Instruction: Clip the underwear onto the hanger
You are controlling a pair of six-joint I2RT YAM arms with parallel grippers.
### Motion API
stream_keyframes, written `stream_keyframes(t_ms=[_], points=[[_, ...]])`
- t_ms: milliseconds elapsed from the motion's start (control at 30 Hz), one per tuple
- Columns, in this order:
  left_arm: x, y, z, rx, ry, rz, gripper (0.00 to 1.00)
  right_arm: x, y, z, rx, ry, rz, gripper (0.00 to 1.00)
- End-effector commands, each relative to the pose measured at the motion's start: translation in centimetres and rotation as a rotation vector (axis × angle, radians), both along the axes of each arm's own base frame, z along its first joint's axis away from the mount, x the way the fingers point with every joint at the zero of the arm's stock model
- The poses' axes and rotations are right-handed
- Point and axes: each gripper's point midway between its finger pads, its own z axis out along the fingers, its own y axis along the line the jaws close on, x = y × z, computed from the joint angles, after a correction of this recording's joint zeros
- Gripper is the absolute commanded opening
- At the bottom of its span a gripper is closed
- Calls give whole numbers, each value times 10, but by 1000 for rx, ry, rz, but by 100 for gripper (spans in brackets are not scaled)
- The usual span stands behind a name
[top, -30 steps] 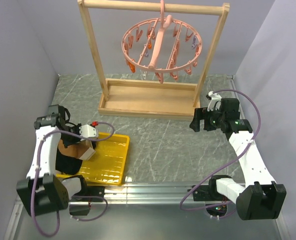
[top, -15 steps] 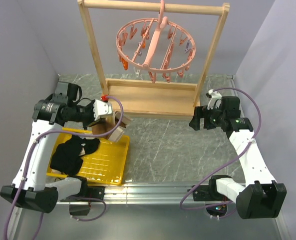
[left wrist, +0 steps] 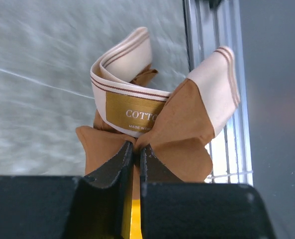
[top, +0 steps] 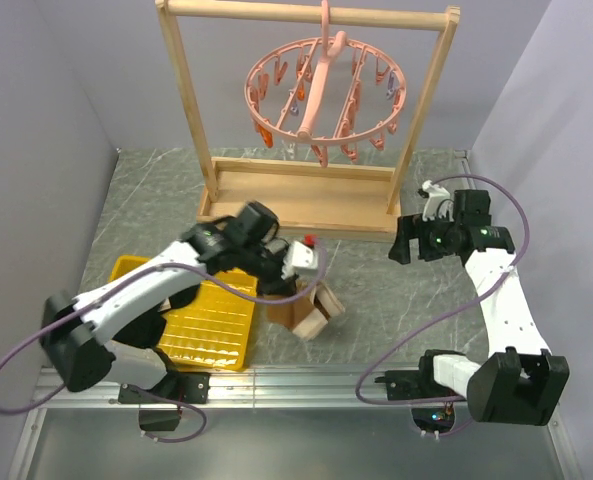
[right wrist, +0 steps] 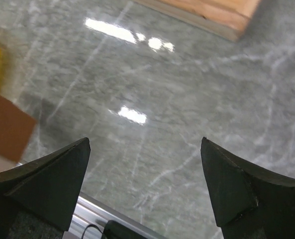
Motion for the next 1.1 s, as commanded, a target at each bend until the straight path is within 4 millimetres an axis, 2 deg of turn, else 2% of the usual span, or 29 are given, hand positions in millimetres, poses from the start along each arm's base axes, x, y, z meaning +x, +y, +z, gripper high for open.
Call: stream_keyframes(t_ms=[0, 33, 100, 133, 233, 267, 333, 467, 633, 700, 800, 900, 967, 1000, 1067], points=[[-5, -18, -47, 71, 41, 25, 0, -9, -15, 4, -6, 29, 12, 98], [-7, -12, -69, 119, 50, 32, 0, -11, -18, 2, -16, 35, 12, 98], [-6, -5, -92, 177, 45, 32, 0, -17, -22, -2, -47, 42, 32, 98], [-9, 4, -108, 221, 52, 31, 0, -18, -22, -3, -53, 43, 38, 98], [-15, 35, -137, 344, 23, -32, 0, -23, -23, -10, -71, 59, 61, 98], [-6, 46, -141, 366, 8, -3, 0, -24, -23, -13, -73, 64, 69, 97], [-3, 67, -151, 405, 10, -8, 0, -25, -21, -16, -65, 70, 78, 97], [18, 107, -160, 460, 3, 52, 0, -25, -13, -19, -45, 76, 107, 96], [32, 138, -171, 526, -24, 68, 0, -26, -3, -23, -42, 85, 147, 95], [35, 138, -176, 531, -8, 79, 0, -26, -2, -23, -38, 88, 153, 94], [39, 125, -175, 494, 34, 76, 0, -26, 0, -24, -31, 99, 158, 93], [45, 87, -147, 340, 54, 49, 2, -29, 5, -24, -9, 99, 181, 93], [37, 64, -130, 248, 72, 4, 8, -31, 15, -23, 40, 86, 215, 91], [43, 54, -121, 210, 61, 16, 13, -33, 20, -25, 58, 92, 231, 91], [42, 43, -113, 169, 79, 12, 19, -32, 36, -22, 131, 83, 264, 90]])
